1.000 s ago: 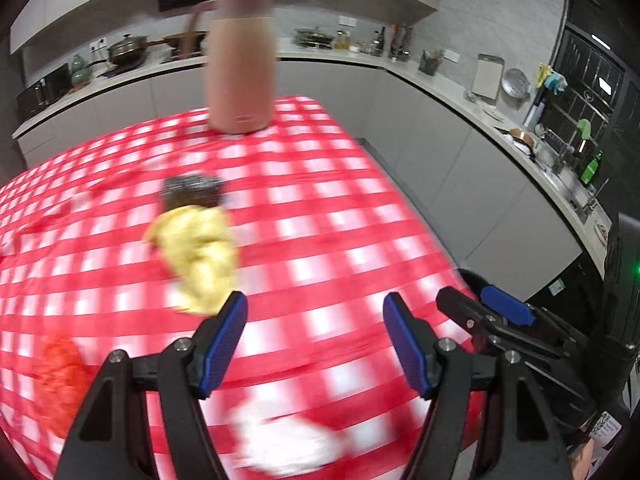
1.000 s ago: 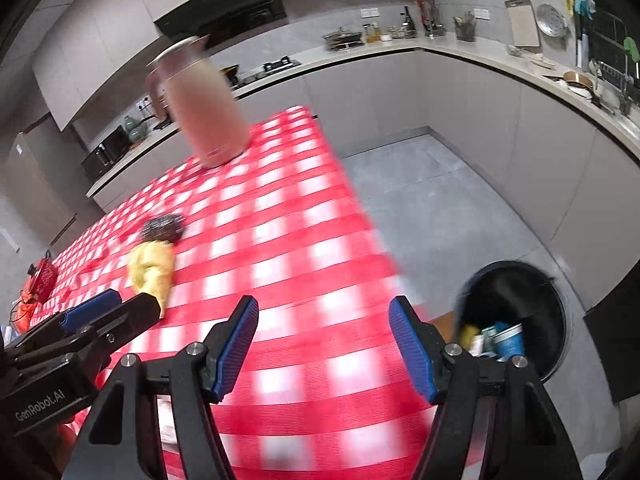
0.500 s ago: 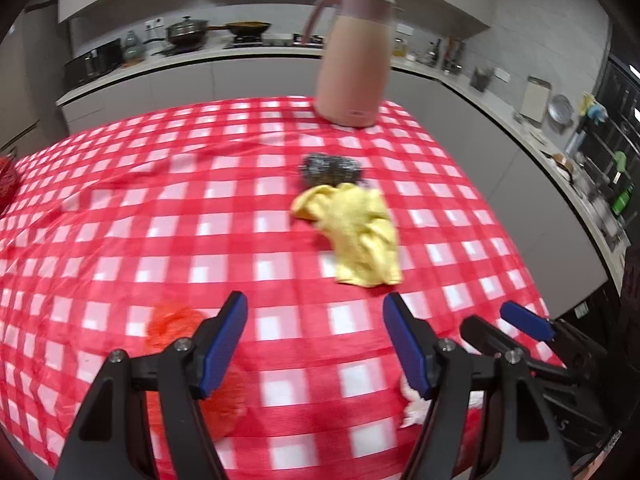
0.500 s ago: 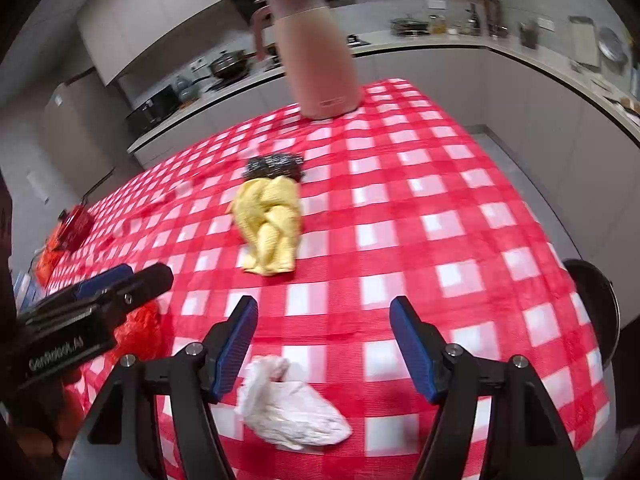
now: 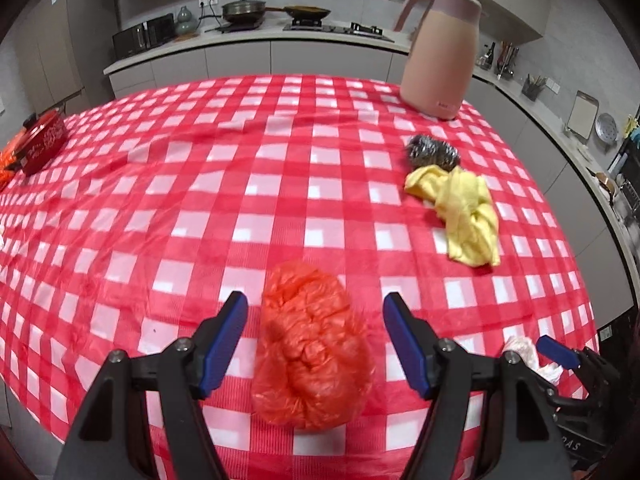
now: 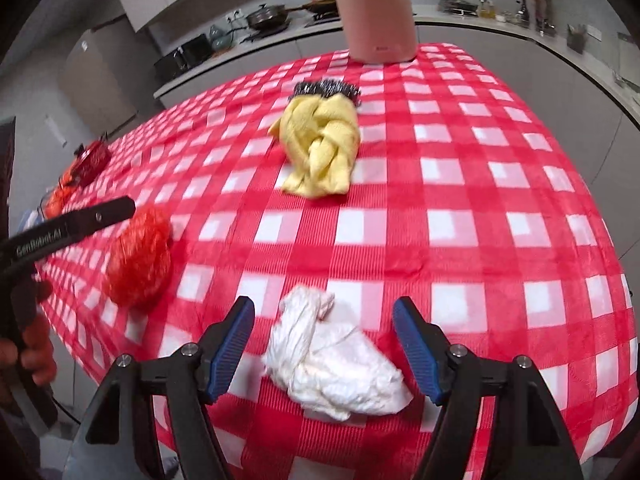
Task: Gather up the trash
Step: 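Grasp the orange plastic bag with the left gripper while the right grasps the white tissue, then carry the orange bag and white tissue over the black bin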
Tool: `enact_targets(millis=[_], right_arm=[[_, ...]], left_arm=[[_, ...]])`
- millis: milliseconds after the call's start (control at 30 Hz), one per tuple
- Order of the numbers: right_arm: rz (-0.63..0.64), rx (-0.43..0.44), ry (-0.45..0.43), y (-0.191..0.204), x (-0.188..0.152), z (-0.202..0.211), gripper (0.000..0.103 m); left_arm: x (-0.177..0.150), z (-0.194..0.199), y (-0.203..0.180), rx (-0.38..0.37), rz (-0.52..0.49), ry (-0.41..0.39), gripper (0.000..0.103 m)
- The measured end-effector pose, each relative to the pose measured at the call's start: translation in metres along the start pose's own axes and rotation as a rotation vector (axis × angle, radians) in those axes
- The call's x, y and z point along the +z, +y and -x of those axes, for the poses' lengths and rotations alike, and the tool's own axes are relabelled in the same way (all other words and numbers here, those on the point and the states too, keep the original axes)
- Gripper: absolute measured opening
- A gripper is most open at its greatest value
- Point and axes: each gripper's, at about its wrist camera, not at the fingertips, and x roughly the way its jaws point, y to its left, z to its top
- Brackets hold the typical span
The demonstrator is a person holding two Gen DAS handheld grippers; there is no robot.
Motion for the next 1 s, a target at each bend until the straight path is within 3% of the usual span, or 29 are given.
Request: enact_targets(millis=[400, 467, 533, 667, 1000], right_arm=[[0.023, -0.028, 0.009, 0.000, -0.013, -0.003, 0.073], [0.027, -0.038, 0.006, 0.002, -0.013, -0.002, 0.068], [0.026, -0.048, 0.002, 0.001, -0.013, -0.001, 0.053], [-0.003, -0.034, 0.001, -0.005, -0.011, 0.000, 0.041], [-0.133, -0.028, -0.098, -0.031, 0.007, 0.027, 0.039]], left_arm=[[-0.019, -0.029, 0.001, -0.014, 0.004, 0.087, 0.071], [-0.022, -0.030, 0.001, -0.016, 0.007, 0.086, 0.070], [-0.025, -0.030, 0.002, -0.017, 0.009, 0.087, 0.062], [-0.028, -0.028, 0.006, -0.026, 0.011, 0.075, 0.046], [-0.010, -0.008, -0.014, -0.116, -0.012, 0.011, 0.040]])
